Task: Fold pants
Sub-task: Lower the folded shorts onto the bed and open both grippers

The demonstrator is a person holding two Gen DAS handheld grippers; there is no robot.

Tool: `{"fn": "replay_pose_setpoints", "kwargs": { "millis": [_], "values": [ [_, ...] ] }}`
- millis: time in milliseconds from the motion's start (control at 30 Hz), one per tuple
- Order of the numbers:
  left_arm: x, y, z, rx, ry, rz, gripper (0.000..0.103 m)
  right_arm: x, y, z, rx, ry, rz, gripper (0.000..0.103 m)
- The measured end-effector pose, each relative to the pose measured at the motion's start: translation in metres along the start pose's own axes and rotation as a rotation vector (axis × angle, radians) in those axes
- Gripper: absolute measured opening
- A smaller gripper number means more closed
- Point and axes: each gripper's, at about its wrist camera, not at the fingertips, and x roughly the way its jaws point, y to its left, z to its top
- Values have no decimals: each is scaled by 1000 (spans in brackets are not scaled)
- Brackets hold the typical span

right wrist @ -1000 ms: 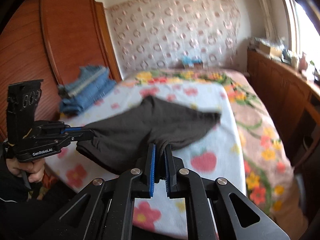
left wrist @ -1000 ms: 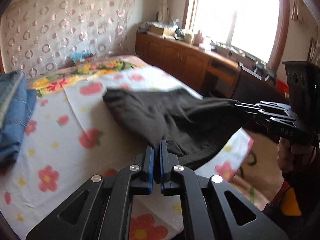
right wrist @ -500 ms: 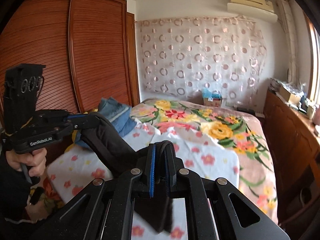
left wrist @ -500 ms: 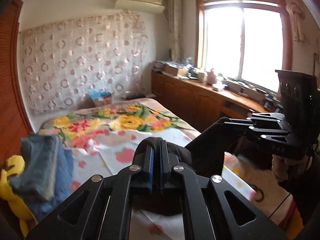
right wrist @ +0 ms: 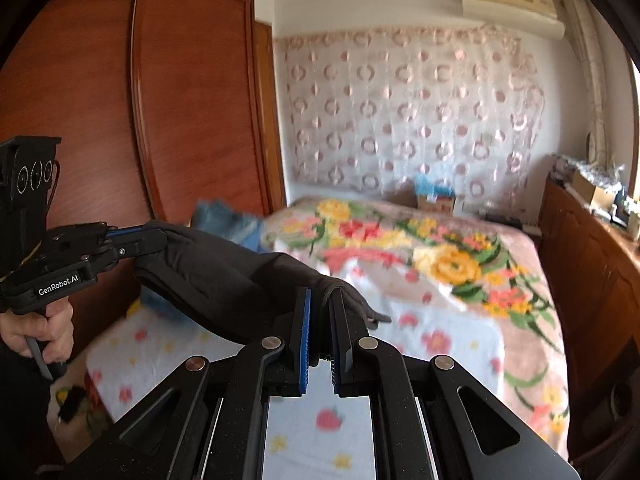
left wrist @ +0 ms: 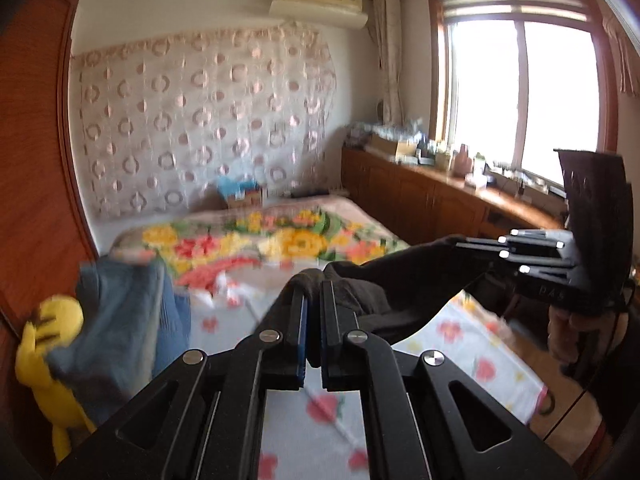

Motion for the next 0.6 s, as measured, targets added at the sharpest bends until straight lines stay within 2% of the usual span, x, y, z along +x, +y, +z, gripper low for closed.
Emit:
{"fn": "replay_pose_setpoints", "kwargs": {
  "millis": [133, 233, 400, 500, 600],
  "values": [
    [9, -2, -56, -46, 101, -25, 6, 15, 6, -40, 24, 95, 30, 8],
    [4, -9, -86, -67, 140, -46, 6, 18, 13, -66, 33, 146, 49, 8],
    [-10, -19, -113, -89, 180, -50, 6, 17, 16, -82, 53, 183, 72, 8],
    [-15, -25, -123, -95, 195, -56, 6, 14, 13, -80, 71, 186, 77, 8],
    [-17, -27, -130, -90, 208, -63, 6, 4, 11, -93, 93, 187, 81, 8]
  ]
}}
